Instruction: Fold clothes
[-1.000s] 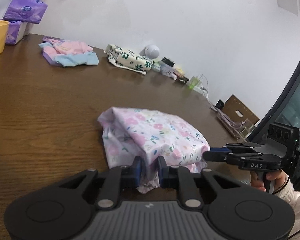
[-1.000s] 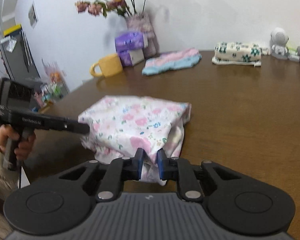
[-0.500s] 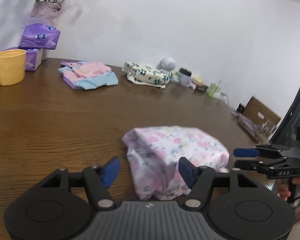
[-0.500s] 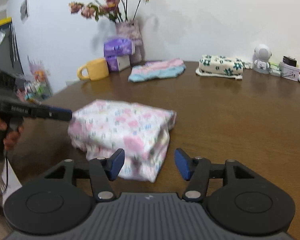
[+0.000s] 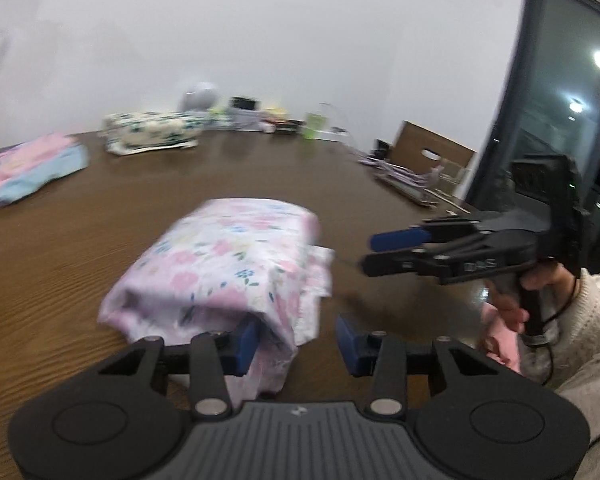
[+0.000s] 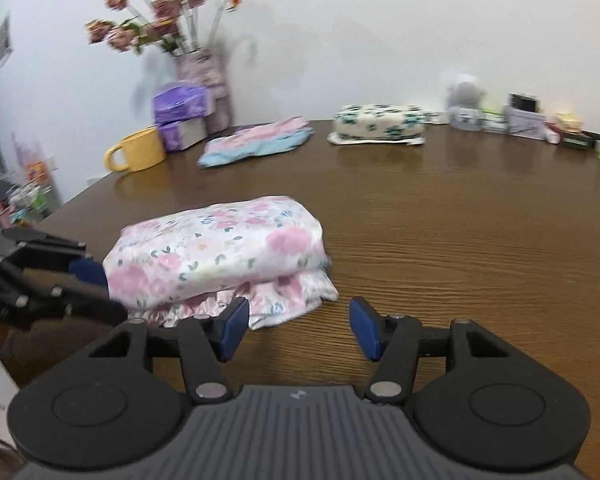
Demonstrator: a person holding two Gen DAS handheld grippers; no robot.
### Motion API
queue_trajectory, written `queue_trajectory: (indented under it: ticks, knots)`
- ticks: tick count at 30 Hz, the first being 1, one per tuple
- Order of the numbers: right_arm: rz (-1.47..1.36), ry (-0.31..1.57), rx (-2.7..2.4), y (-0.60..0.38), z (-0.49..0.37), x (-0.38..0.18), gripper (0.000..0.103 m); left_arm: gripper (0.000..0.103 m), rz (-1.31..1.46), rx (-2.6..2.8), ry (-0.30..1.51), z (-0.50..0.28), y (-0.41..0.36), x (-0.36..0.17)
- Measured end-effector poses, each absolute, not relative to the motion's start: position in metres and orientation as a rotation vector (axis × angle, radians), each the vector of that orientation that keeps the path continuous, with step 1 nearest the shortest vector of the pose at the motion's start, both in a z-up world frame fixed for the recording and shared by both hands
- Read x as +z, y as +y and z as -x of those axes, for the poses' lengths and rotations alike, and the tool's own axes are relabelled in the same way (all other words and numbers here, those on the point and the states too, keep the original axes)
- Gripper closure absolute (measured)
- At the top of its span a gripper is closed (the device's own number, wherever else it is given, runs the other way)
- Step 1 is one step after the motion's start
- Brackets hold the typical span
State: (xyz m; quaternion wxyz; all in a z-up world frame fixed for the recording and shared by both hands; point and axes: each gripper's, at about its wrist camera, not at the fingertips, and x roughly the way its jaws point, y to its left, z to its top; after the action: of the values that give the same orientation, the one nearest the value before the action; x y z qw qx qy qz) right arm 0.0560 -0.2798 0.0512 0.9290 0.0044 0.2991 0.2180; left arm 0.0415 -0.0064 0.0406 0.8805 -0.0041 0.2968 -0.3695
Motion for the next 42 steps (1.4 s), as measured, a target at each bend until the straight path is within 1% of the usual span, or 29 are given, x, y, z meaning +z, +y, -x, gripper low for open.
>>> queue_trajectory:
  ticks: [6,7,8,11,15,18,19,20,21,23,25,26,31,36,39,41,42]
  knots:
    - [-0.050,0.602,0.393,-0.303,-0.049,0.046,0.046,0.061,-0.025,-0.779,0.620,-0.051,-0.064,0.029]
    - [-0.052,0.603,0.395,-0.304,-0.047,0.045,0.046,0.059,-0.030,-0.778,0.619,-0.049,-0.067,0.030]
    - [-0.053,0.603,0.407,-0.303,-0.044,0.045,0.046,0.054,-0.036,-0.777,0.614,-0.044,-0.065,0.031]
    - [-0.053,0.601,0.452,-0.298,-0.037,0.044,0.046,0.045,-0.045,-0.769,0.597,-0.025,-0.048,0.038]
    - [-0.041,0.592,0.561,-0.277,-0.032,0.047,0.047,0.046,-0.087,-0.704,0.593,-0.005,-0.029,0.043]
    - [-0.023,0.595,0.611,-0.256,-0.033,0.047,0.048,0.050,-0.126,-0.660,0.598,-0.001,-0.025,0.041]
    - [-0.017,0.601,0.607,-0.249,-0.036,0.047,0.053,0.056,-0.130,-0.664,0.594,-0.002,-0.025,0.039]
    - [-0.014,0.608,0.602,-0.243,-0.038,0.046,0.061,0.058,-0.141,-0.670,0.585,-0.003,-0.027,0.038]
    - [-0.038,0.626,0.592,-0.241,-0.043,0.044,0.065,0.059,-0.160,-0.667,0.583,-0.005,-0.031,0.036]
    - [-0.088,0.656,0.574,-0.240,-0.051,0.041,0.083,0.068,-0.191,-0.661,0.590,-0.010,-0.037,0.032]
    - [-0.124,0.657,0.555,-0.242,-0.053,0.042,0.094,0.071,-0.211,-0.659,0.609,-0.017,-0.043,0.028]
    - [-0.143,0.649,0.555,-0.244,-0.053,0.044,0.096,0.073,-0.215,-0.659,0.622,-0.021,-0.046,0.025]
    - [-0.222,0.619,0.565,-0.252,-0.052,0.056,0.098,0.075,-0.186,-0.648,0.637,-0.034,-0.056,0.023]
    - [-0.190,0.638,0.553,-0.250,-0.050,0.053,0.098,0.075,-0.124,-0.608,0.640,-0.045,-0.066,0.022]
    - [-0.166,0.653,0.524,-0.250,-0.052,0.044,0.098,0.068,-0.120,-0.628,0.627,-0.043,-0.066,0.023]
    - [-0.154,0.656,0.520,-0.250,-0.052,0.042,0.098,0.058,-0.111,-0.642,0.618,-0.035,-0.059,0.028]
    - [-0.150,0.658,0.522,-0.250,-0.051,0.041,0.098,0.056,-0.107,-0.648,0.613,-0.031,-0.055,0.030]
